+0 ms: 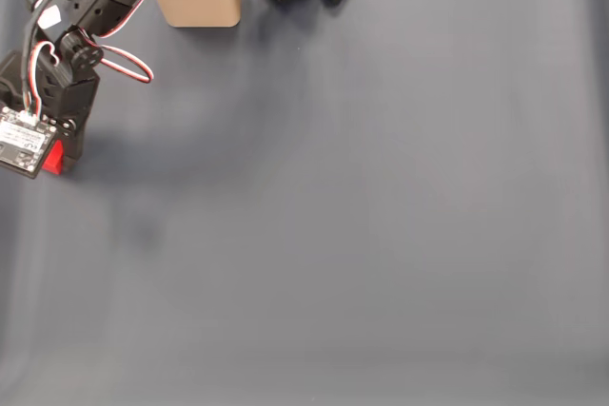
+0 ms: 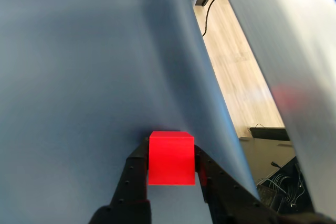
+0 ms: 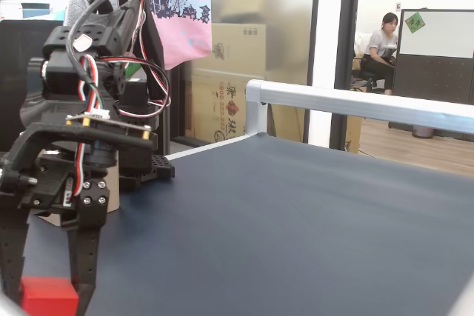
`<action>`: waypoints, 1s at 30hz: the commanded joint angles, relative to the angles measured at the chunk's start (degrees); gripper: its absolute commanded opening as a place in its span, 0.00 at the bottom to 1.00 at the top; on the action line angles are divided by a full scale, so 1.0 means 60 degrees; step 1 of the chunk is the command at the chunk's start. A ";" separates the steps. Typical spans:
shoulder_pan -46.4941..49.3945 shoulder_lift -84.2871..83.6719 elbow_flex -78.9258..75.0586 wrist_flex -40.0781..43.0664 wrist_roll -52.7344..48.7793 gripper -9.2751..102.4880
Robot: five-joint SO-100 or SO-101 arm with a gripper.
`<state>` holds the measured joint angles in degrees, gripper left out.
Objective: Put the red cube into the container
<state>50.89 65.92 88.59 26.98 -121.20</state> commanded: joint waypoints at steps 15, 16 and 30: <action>-0.2183 0.5288 0.0161 0.4556 0.3779 0.09; -0.2183 0.5596 0.0190 0.4893 0.3984 0.09; -0.0410 1.0269 0.1831 0.8350 0.4805 0.09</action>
<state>46.85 122.34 99.23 75.15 -91.49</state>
